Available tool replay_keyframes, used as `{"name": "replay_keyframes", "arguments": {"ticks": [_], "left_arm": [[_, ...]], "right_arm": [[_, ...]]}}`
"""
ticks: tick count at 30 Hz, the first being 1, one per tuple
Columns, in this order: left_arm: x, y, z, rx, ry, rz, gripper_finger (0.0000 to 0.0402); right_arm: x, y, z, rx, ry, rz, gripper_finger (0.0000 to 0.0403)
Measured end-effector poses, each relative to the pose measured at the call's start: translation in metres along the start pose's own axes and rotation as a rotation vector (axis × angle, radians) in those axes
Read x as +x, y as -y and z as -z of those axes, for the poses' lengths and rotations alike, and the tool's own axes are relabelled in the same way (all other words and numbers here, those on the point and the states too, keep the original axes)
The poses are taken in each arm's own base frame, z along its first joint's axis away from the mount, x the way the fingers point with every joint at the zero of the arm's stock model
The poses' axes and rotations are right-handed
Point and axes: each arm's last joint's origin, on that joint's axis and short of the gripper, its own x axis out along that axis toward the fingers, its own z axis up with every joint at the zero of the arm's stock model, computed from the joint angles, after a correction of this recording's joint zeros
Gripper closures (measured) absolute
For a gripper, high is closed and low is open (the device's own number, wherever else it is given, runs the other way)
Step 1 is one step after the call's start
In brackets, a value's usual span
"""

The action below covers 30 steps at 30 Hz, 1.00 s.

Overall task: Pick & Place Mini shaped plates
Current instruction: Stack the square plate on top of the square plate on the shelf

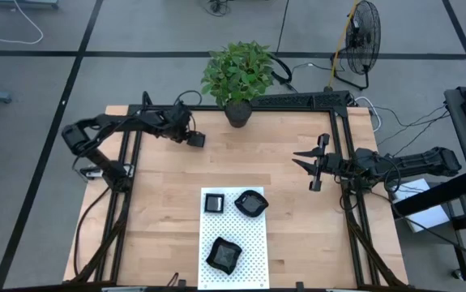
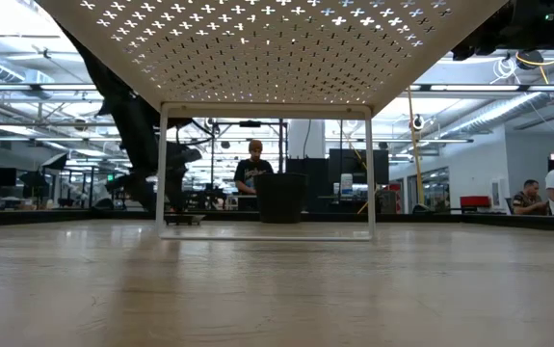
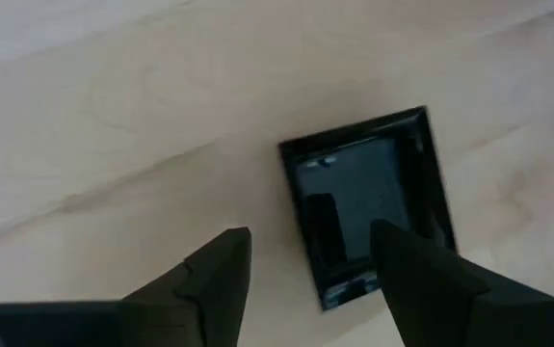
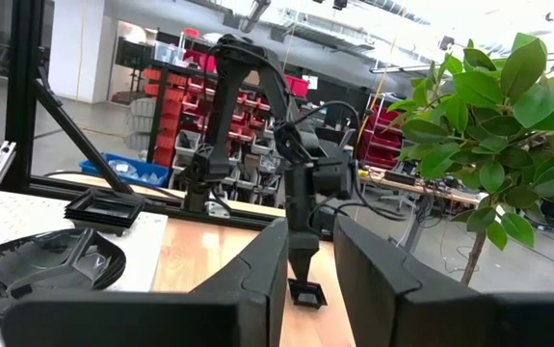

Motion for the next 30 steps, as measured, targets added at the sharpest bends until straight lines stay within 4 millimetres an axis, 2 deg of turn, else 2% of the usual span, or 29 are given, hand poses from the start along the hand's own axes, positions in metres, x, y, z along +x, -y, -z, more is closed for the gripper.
{"name": "replay_keyframes", "arguments": {"ticks": [5, 10, 25, 28, 30], "left_arm": [[0.012, 0.002, 0.002, -0.003, -0.021, -0.002, 0.0205], [0.013, 0.001, 0.001, -0.028, -0.002, -0.041, 0.0237], [0.01, 0.0, 0.0, -0.007, 0.014, -0.04, 0.0391], [0.007, 0.002, -0.002, 0.045, -0.002, -0.017, 0.0391], [-0.001, 0.006, -0.005, 0.084, 0.003, -0.001, 0.0393]], "right_arm": [[0.0, 0.0, 0.0, 0.0, 0.0, 0.0, 0.0328], [0.0, 0.0, 0.0, 0.0, 0.0, 0.0, 0.0328], [0.0, 0.0, 0.0, 0.018, -0.001, -0.001, 0.0328], [0.0, 0.0, 0.0, 0.018, -0.001, -0.001, 0.0328], [0.0, 0.0, 0.0, 0.018, -0.001, -0.001, 0.0328]]}}
